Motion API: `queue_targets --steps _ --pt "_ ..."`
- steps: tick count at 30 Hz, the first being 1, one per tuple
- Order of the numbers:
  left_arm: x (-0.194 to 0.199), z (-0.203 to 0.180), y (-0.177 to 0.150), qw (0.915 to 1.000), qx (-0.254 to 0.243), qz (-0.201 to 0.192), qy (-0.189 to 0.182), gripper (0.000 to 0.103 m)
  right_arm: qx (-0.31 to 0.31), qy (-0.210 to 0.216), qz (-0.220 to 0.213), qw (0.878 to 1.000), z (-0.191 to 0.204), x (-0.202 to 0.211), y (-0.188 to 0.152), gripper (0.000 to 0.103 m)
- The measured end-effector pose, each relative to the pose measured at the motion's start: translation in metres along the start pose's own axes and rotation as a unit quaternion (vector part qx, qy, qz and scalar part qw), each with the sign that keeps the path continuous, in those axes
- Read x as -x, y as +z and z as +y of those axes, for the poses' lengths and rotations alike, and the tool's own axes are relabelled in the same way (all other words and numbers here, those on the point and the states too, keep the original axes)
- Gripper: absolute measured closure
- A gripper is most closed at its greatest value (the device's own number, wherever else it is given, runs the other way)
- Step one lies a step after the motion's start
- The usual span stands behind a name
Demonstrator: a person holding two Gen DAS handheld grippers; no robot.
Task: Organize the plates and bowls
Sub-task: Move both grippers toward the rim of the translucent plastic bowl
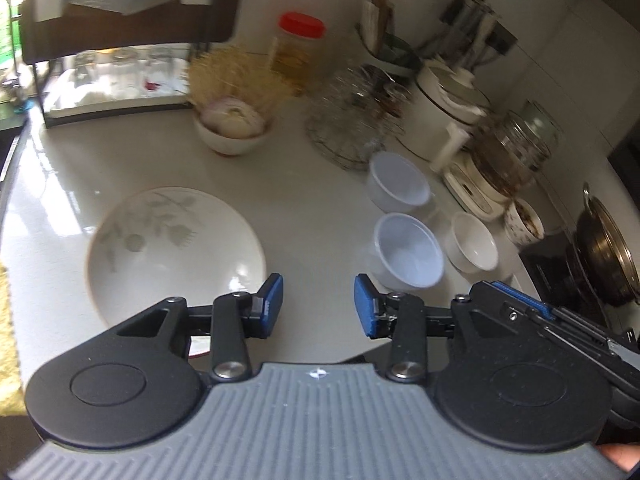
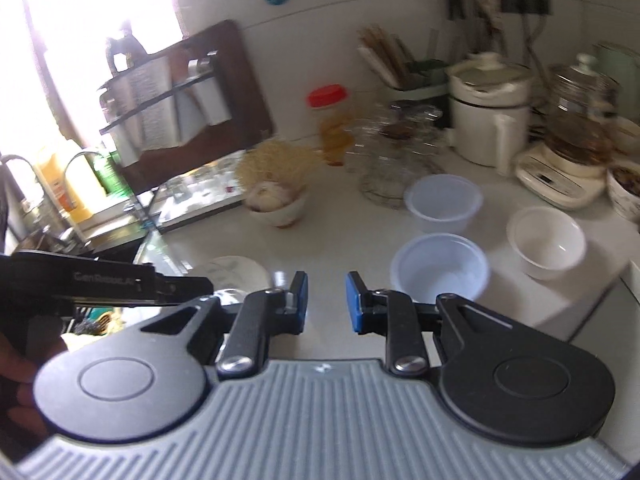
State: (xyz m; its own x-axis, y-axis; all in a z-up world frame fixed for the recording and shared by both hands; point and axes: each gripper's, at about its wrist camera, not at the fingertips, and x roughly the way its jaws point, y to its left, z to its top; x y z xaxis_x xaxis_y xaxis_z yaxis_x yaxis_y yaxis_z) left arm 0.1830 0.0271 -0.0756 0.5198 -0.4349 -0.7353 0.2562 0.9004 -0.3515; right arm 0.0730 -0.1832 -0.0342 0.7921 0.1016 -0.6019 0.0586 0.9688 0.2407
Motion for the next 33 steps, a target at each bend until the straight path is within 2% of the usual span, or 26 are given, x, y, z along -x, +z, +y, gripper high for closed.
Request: queue_targets --steps 5,6,7,8,18,24,27,31,33 --pt "-0.027 -0.018 0.010 0.9993 -0.017 0.023 -0.025 0.056 -0.028 -0.014 0.000 0.999 -0.023 0.003 0.000 0.078" --pt "-0.032 -0.022 0.012 0.9991 -0.020 0.027 -0.027 0.056 -0.032 -0.019 0.000 0.999 -0.028 0.003 0.000 0.073" --pt "-0.038 -0.026 0.013 0.9988 -0.024 0.030 -0.029 0.055 -0.035 -0.021 -0.002 0.999 -0.031 0.003 0.000 0.062" --pt "-0.044 -0.030 0.015 0.9985 -0.029 0.033 -0.033 0.055 -0.039 -0.023 -0.004 0.999 -0.036 0.003 0.001 0.055" --pt "-0.109 -0.055 0.038 0.9950 -0.050 0.068 -0.053 0.055 -0.086 -0.057 0.010 0.995 -0.083 -0.029 0.010 0.055" --pt "-0.151 -0.065 0.053 0.9931 -0.061 0.083 -0.055 0.055 -0.103 -0.072 0.050 0.991 -0.111 -0.065 0.015 0.055" --pt "-0.174 -0.064 0.060 0.9912 -0.060 0.103 -0.058 0.055 -0.112 -0.080 0.071 0.988 -0.122 -0.085 0.016 0.055" --pt "-0.205 -0.062 0.066 0.9879 -0.061 0.136 -0.043 0.055 -0.126 -0.097 0.088 0.983 -0.134 -0.107 0.016 0.059" --pt "-0.216 -0.058 0.068 0.9866 -0.061 0.143 -0.051 0.055 -0.131 -0.104 0.097 0.981 -0.139 -0.116 0.015 0.060"
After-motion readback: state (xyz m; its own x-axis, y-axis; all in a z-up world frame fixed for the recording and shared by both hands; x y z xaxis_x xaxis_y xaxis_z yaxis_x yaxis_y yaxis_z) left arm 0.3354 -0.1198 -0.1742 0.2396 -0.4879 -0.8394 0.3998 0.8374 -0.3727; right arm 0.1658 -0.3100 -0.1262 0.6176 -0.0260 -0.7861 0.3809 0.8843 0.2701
